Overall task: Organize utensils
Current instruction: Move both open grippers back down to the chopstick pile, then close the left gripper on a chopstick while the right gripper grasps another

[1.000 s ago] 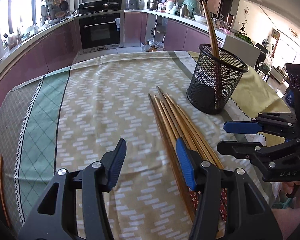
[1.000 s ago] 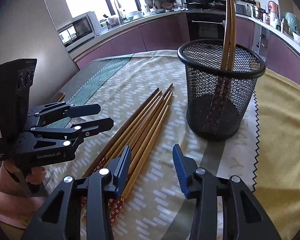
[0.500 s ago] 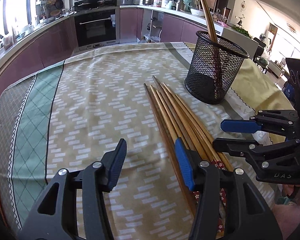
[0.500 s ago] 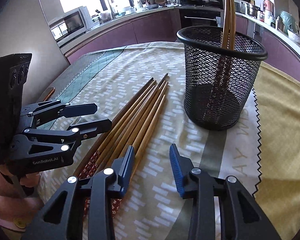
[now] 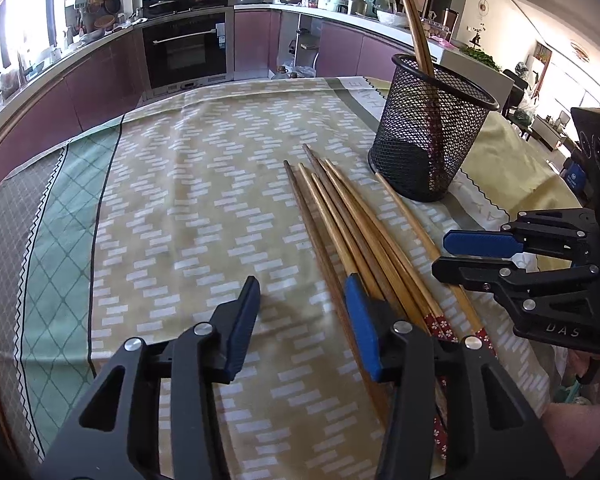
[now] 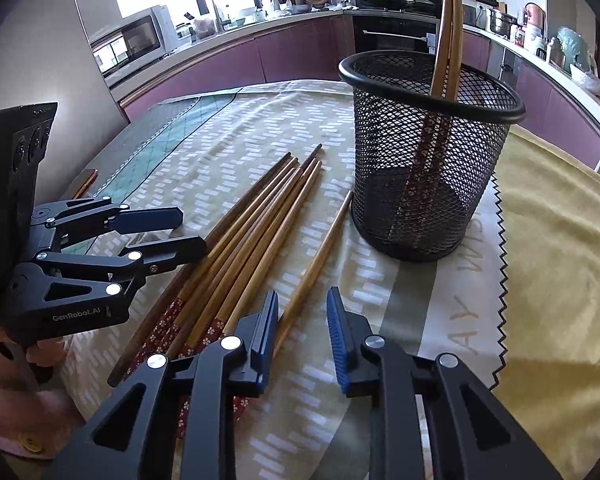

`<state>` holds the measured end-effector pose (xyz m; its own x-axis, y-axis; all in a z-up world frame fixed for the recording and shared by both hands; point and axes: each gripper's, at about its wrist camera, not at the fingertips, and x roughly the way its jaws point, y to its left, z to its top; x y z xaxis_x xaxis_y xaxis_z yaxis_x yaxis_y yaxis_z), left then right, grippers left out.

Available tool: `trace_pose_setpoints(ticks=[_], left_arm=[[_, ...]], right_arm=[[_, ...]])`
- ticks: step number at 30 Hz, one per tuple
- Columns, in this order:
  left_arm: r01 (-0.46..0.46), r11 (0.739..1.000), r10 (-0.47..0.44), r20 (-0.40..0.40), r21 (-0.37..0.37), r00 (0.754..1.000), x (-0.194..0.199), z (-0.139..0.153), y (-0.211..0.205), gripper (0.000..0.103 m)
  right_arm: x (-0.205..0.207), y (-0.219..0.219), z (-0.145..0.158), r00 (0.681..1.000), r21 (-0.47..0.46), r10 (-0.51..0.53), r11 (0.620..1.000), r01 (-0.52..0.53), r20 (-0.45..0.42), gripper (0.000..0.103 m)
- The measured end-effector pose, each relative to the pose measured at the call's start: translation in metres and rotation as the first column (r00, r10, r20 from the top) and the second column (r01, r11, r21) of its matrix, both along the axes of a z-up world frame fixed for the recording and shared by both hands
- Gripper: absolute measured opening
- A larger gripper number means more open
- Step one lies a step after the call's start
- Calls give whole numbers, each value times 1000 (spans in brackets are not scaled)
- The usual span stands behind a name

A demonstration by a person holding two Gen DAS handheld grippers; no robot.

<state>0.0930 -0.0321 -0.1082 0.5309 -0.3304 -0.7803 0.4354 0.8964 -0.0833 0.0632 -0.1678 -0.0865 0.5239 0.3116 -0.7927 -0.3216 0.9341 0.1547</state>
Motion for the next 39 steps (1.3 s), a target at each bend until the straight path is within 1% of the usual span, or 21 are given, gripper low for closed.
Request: trace_pose_setpoints(ticks=[3, 8, 10, 11, 12, 13, 14, 16, 21, 24, 30, 35, 39], left_arm=[[3, 1000, -3, 1, 9, 1000, 2, -1, -3, 43], [2, 999, -2, -2, 34, 1000, 11, -2, -10, 38], [2, 999, -2, -5, 39, 1000, 16, -2, -12, 33], [0, 999, 0, -7, 41, 1000, 18, -2, -13, 31], [-1, 999, 1, -10, 40, 1000, 21, -2, -15, 27], [-2, 999, 3, -14, 37, 1000, 23, -2, -15, 22], [-5, 999, 6, -19, 32, 1000, 25, -2, -16, 19], [-13, 1000, 14, -29, 19, 999, 28, -2, -16, 13], [-49, 999, 48, -36, -14, 998, 29, -3, -13, 11], [-64, 998, 63, -42, -27, 997, 28, -4, -10, 8], [-72, 996, 70, -39, -46, 997, 21, -1, -6, 8], [-62, 995, 59, -34, -79, 998, 13, 9, 1, 8], [-41, 992, 39, -19, -119, 999, 6, 24, 6, 8]], right_arm=[[2, 2, -1, 1000, -10, -1, 1000, 1, 4, 22], [5, 6, -1, 1000, -23, -1, 1000, 1, 9, 23], [7, 8, -1, 1000, -21, -4, 1000, 4, 12, 23], [7, 7, -2, 1000, -18, -7, 1000, 7, 13, 21], [8, 7, -2, 1000, -17, -11, 1000, 11, 13, 17], [8, 6, -2, 1000, -9, -12, 1000, 12, 11, 15], [9, 5, -2, 1000, 2, -14, 1000, 14, 8, 13], [9, 3, -2, 1000, 12, -19, 1000, 19, 7, 12], [9, -4, -3, 1000, 48, -29, 998, 30, -3, 6], [7, -8, -3, 999, 64, -32, 997, 32, -8, 6], [3, -14, 0, 1000, 81, -25, 996, 25, -1, 6], [-3, -21, 7, 1000, 110, -13, 994, 11, 16, 6], [-10, -26, 19, 999, 140, 4, 990, -11, 48, 6]])
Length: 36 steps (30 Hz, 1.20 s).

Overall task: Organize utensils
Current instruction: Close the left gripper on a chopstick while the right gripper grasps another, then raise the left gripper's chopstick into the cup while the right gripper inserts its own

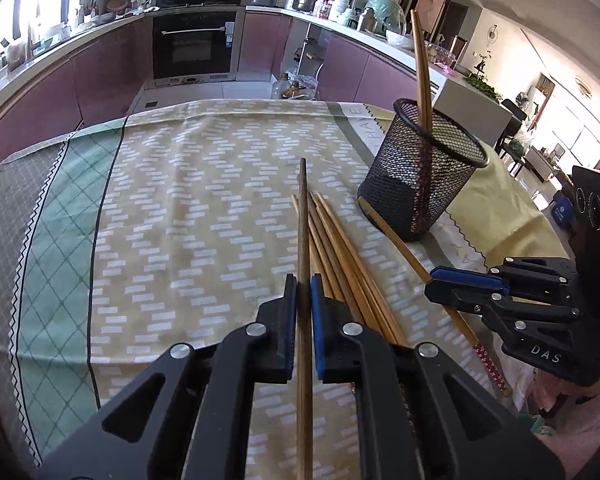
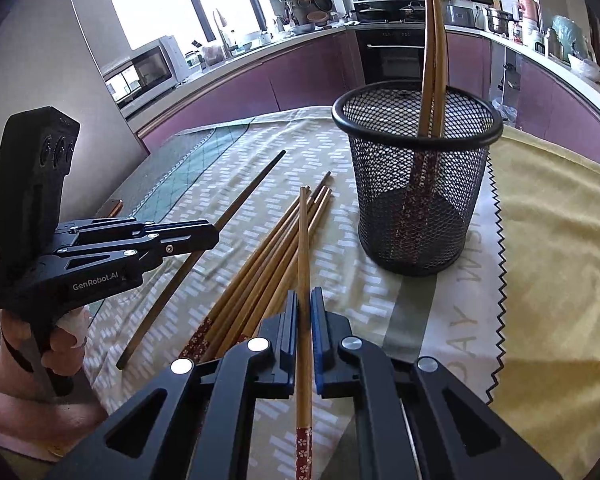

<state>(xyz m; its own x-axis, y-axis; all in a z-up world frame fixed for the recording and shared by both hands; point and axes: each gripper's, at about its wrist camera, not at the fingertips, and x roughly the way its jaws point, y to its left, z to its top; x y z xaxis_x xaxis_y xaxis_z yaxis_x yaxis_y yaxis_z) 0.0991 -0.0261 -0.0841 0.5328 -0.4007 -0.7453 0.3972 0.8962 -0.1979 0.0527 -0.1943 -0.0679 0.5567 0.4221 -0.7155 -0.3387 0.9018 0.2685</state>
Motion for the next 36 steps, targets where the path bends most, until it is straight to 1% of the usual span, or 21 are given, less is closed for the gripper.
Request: trace_pose_setpoints(ticks=[6, 10, 14, 20, 27, 36], left_arm=[[48, 996, -44, 59, -74, 997, -14, 36, 3, 8], [87, 988, -73, 107, -128, 992, -25, 62, 6, 8], [113, 980, -87, 157, -163, 984, -35, 87, 10, 8], [125, 971, -81, 210, -205, 974, -39, 113, 13, 8], [138, 963, -72, 272, -233, 960, -29, 139, -2, 8], [152, 958, -60, 346, -244, 936, -6, 179, -29, 8]], right_arm=[[-10, -14, 24, 998, 76, 5, 997, -9, 62, 6], [-15, -26, 40, 995, 123, -4, 992, -9, 104, 6], [-18, -34, 54, 990, 154, -15, 988, -7, 144, 6], [-16, -44, 69, 982, 191, -26, 982, -11, 188, 6], [-7, -58, 99, 964, 205, -46, 979, -8, 260, 6], [2, -78, 146, 923, 182, -79, 983, 10, 377, 6]])
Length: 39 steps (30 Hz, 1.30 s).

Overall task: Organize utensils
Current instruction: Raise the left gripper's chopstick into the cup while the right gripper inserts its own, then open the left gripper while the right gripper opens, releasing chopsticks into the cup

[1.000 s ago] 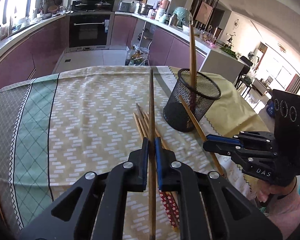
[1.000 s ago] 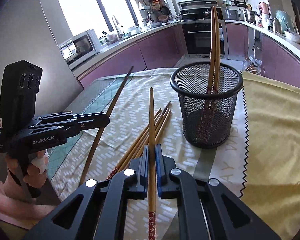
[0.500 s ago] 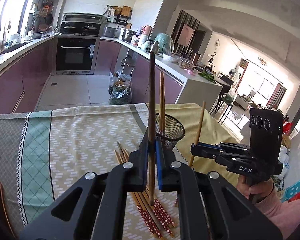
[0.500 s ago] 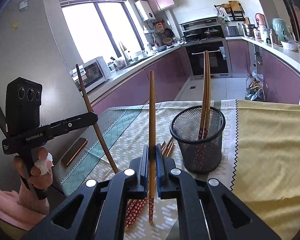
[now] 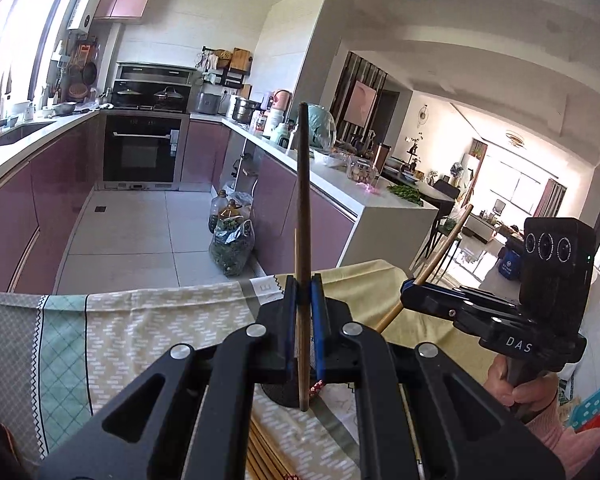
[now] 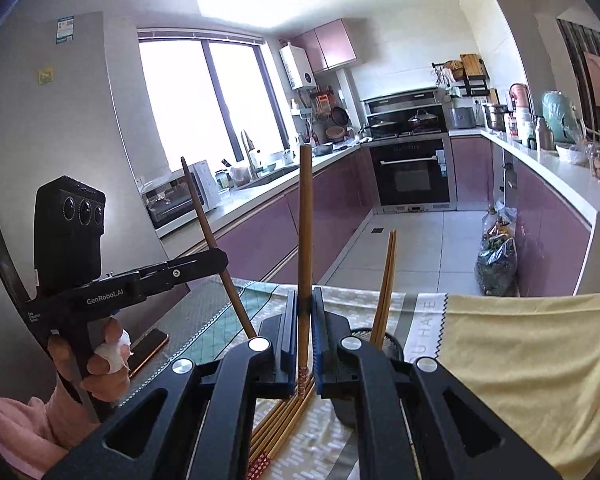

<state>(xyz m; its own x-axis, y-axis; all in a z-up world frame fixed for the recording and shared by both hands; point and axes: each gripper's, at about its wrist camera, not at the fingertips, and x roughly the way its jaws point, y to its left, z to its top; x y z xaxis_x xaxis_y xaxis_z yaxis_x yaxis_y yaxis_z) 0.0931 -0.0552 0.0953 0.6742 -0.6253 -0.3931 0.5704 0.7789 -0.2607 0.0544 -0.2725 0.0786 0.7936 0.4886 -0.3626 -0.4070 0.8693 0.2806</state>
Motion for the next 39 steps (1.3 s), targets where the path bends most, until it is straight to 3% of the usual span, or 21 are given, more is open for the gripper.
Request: trace_pose_setpoints(ticks=[9, 15, 25, 39], left_arm=[[-13, 1000, 12, 33, 27, 999, 22, 13, -31, 8], [-16, 995, 16, -4, 97, 1000, 36, -9, -51, 8], [53, 973, -29, -109, 223, 994, 51, -59, -72, 8], [29, 970, 5, -140, 243, 990, 78, -73, -76, 9]], right_arm=[[26, -17, 7, 998, -18, -60, 998, 60, 14, 5], [47, -10, -14, 997, -68, -48, 997, 43, -65, 5], [72, 10, -44, 978, -155, -10, 988, -23, -210, 5], [95, 23, -55, 967, -172, -38, 985, -6, -250, 8]])
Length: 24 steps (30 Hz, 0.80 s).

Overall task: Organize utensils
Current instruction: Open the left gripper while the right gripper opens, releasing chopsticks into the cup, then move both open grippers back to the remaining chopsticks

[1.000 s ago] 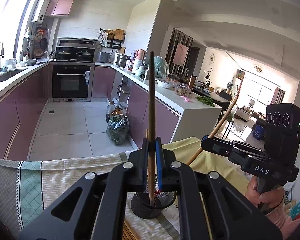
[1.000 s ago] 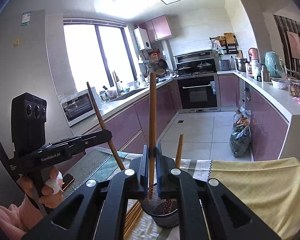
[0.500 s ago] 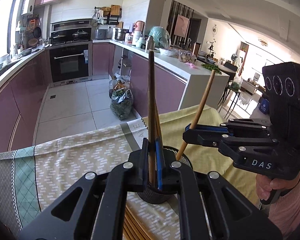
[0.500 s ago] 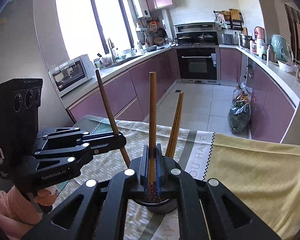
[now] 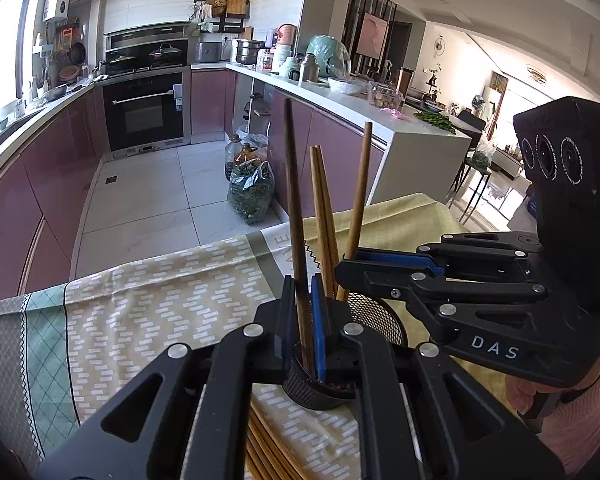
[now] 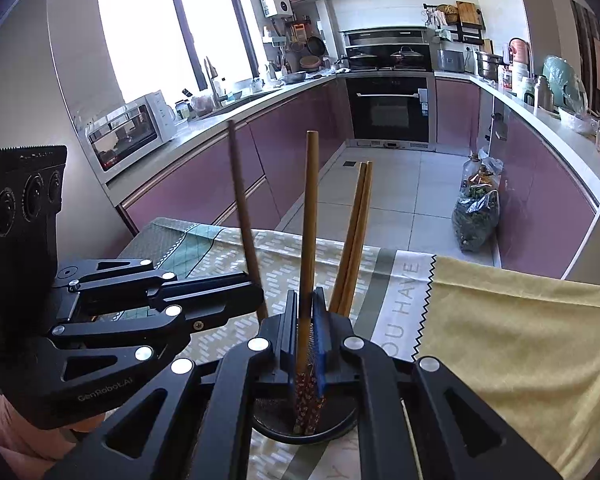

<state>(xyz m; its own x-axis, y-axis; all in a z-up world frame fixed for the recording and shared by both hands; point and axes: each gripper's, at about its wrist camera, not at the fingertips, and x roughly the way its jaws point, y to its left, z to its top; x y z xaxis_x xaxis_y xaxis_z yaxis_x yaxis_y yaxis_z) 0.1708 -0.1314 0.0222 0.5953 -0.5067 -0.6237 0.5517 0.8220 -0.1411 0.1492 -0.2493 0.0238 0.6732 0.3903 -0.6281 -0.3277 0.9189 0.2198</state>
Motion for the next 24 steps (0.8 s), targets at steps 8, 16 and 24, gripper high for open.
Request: trace_pose_setpoints(ticks=[8, 16, 24], left_arm=[[-50, 998, 51, 23, -28, 998, -12, 1, 21, 23], [-113, 993, 116, 86, -37, 989, -47, -3, 63, 42], [-136, 988, 135, 9, 72, 991, -75, -57, 89, 43]], right_arm=[[-7, -5, 1, 999, 39, -36, 999, 35, 31, 17], [-51, 1, 12, 994, 61, 21, 998, -28, 108, 29], [-86, 40, -31, 989, 26, 144, 989, -145, 17, 35]])
